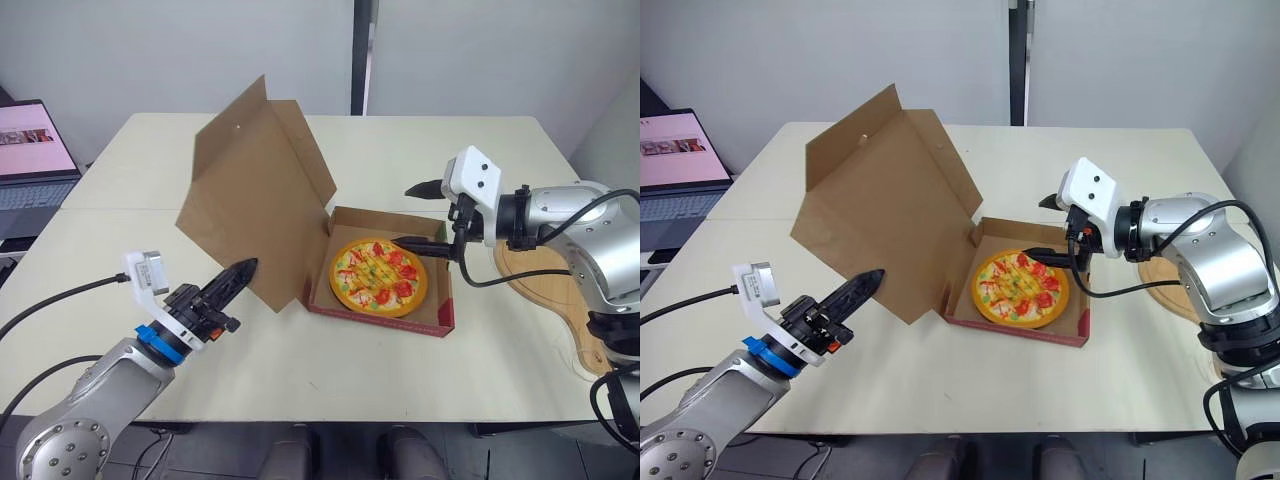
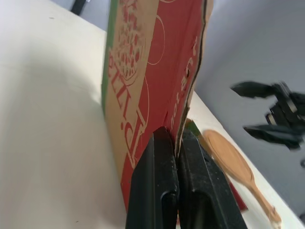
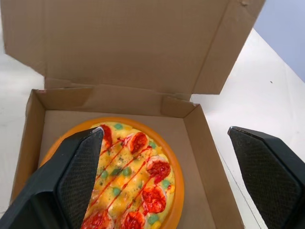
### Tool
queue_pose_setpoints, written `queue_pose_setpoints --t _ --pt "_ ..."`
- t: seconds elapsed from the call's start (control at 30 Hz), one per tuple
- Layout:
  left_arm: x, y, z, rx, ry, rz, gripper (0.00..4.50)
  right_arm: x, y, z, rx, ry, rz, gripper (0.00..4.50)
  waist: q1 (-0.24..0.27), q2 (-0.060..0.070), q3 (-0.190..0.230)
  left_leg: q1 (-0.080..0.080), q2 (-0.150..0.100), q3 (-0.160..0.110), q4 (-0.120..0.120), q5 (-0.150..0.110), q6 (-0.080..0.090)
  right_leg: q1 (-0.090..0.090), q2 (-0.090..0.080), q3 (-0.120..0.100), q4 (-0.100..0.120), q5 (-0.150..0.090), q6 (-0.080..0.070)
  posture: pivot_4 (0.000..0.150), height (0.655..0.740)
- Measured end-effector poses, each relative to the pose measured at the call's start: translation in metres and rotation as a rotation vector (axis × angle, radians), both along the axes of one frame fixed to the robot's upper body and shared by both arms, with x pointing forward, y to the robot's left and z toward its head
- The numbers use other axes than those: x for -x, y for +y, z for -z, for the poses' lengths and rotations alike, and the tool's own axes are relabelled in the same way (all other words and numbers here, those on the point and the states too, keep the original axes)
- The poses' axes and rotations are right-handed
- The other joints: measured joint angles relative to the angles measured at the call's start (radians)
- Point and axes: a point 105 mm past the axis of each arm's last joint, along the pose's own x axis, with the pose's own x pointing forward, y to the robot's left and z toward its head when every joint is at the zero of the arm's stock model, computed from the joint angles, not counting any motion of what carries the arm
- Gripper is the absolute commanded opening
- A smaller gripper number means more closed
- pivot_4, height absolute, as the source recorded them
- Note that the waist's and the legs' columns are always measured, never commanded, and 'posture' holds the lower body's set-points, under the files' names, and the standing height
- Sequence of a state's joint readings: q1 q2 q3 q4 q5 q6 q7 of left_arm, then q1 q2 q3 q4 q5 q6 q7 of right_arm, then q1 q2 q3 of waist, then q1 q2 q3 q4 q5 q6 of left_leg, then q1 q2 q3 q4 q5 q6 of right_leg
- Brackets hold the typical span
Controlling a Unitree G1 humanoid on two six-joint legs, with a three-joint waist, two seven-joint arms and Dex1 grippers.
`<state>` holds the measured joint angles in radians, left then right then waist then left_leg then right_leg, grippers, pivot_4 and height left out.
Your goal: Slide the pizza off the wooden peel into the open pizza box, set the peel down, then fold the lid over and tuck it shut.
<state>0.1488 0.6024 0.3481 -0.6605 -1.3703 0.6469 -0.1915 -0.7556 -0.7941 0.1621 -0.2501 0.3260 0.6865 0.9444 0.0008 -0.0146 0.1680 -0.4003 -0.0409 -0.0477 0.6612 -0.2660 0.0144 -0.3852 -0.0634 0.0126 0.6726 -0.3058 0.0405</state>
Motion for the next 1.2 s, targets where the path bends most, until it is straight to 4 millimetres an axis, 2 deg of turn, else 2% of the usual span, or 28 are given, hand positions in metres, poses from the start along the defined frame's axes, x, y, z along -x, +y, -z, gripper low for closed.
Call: queue_pose_setpoints --t 0.07,0.17,0.37,0.53,0.77,1.0,1.2 --pt "0.001 -0.005 0.000 -0.026 -0.014 0.029 0.03 -0.009 -0.005 0.005 0.009 -0.001 0.056 4.50 0.000 0.000 0.000 0.000 0.000 0.000 0.000 0.000 0.000 0.000 0.000 0.000 0.000 0.000 0.000 0.150 0.7318" --pt "0.002 -0.008 0.002 -0.041 -0.018 0.049 0.00 -0.023 -0.017 0.015 0.060 0.000 0.135 3.88 0.001 0.000 0.000 0.000 0.000 0.000 0.000 0.000 0.000 0.000 0.000 0.000 0.000 0.000 0.000 0.150 0.7318" --pt "0.002 -0.007 0.005 -0.065 -0.029 0.048 0.00 -0.061 -0.039 0.022 0.254 -0.097 0.235 1.73 -0.003 0.000 0.000 0.000 0.000 0.000 0.000 0.000 0.000 0.000 0.000 0.000 0.000 0.000 0.000 0.150 0.7318" --pt "0.001 -0.006 0.007 -0.075 -0.033 0.044 0.00 -0.094 -0.043 0.034 0.376 -0.138 0.256 0.02 -0.004 0.000 0.000 0.000 0.000 0.000 0.000 0.002 -0.004 0.000 0.001 0.000 0.000 0.000 0.000 0.150 0.7318" --pt "-0.001 -0.002 0.012 -0.084 -0.041 0.038 0.00 -0.128 -0.050 0.050 0.533 -0.132 0.301 0.02 -0.004 0.001 0.001 0.000 0.000 0.000 0.000 0.004 -0.007 -0.001 0.001 0.001 0.001 0.000 0.000 0.150 0.7318" --pt "-0.002 -0.001 0.013 -0.093 -0.052 0.042 0.00 -0.130 -0.062 0.072 0.627 -0.055 0.310 0.02 -0.004 0.001 0.001 0.000 0.000 0.000 0.000 0.004 -0.007 -0.001 0.001 0.001 0.001 0.000 0.000 0.150 0.7318" --pt "-0.002 -0.001 0.013 -0.105 -0.064 0.050 0.00 -0.123 -0.062 0.075 0.655 0.010 0.250 0.02 -0.007 0.001 0.001 0.001 0.000 0.000 0.000 0.005 -0.008 -0.002 0.002 0.001 0.003 0.000 0.000 0.150 0.7318"
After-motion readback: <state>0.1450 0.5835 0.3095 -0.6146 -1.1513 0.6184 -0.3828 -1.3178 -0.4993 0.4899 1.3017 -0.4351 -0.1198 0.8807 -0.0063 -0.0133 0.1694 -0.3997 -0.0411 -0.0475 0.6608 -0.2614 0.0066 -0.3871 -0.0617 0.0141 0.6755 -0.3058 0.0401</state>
